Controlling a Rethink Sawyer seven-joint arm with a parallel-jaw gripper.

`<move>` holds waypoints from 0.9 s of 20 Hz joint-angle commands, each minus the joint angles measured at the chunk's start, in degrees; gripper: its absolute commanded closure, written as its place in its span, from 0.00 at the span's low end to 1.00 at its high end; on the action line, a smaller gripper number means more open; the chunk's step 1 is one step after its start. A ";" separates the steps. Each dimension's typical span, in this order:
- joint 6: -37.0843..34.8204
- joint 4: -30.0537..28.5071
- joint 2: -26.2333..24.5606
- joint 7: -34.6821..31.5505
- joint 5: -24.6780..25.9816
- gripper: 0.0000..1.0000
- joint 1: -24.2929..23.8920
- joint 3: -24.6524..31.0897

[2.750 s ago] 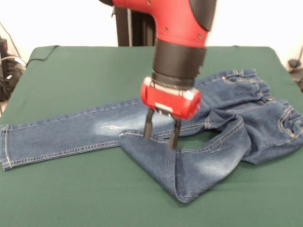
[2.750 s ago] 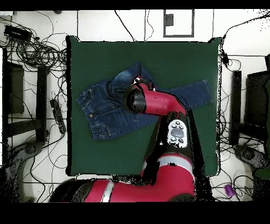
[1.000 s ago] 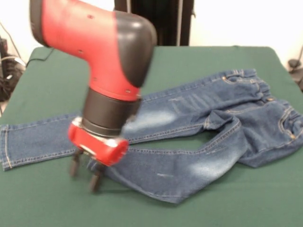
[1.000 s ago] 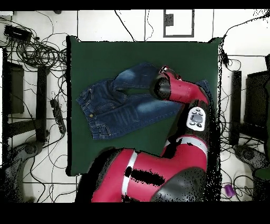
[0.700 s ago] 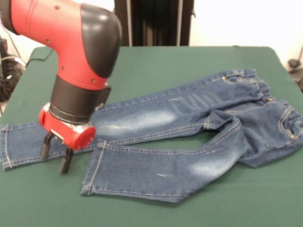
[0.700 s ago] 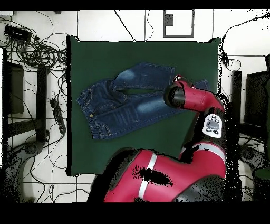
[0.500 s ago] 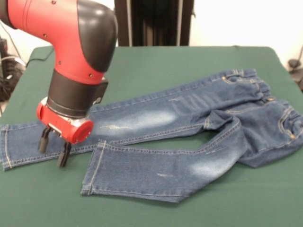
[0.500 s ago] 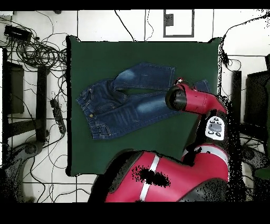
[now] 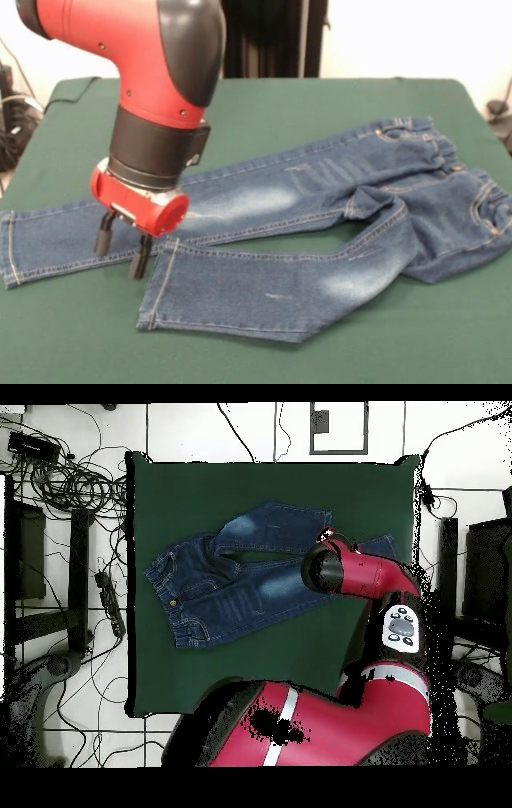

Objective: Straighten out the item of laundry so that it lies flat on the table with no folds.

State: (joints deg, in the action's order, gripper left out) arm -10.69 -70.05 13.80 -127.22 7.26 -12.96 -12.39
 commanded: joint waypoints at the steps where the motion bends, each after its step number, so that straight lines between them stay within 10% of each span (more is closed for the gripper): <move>1: -3.29 -8.00 -0.90 -0.88 0.25 0.00 -0.52 13.91; 18: -11.96 -11.34 0.74 -5.20 -5.81 0.00 -3.45 19.36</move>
State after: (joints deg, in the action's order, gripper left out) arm -12.38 -74.99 16.48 -127.22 4.84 -18.84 0.02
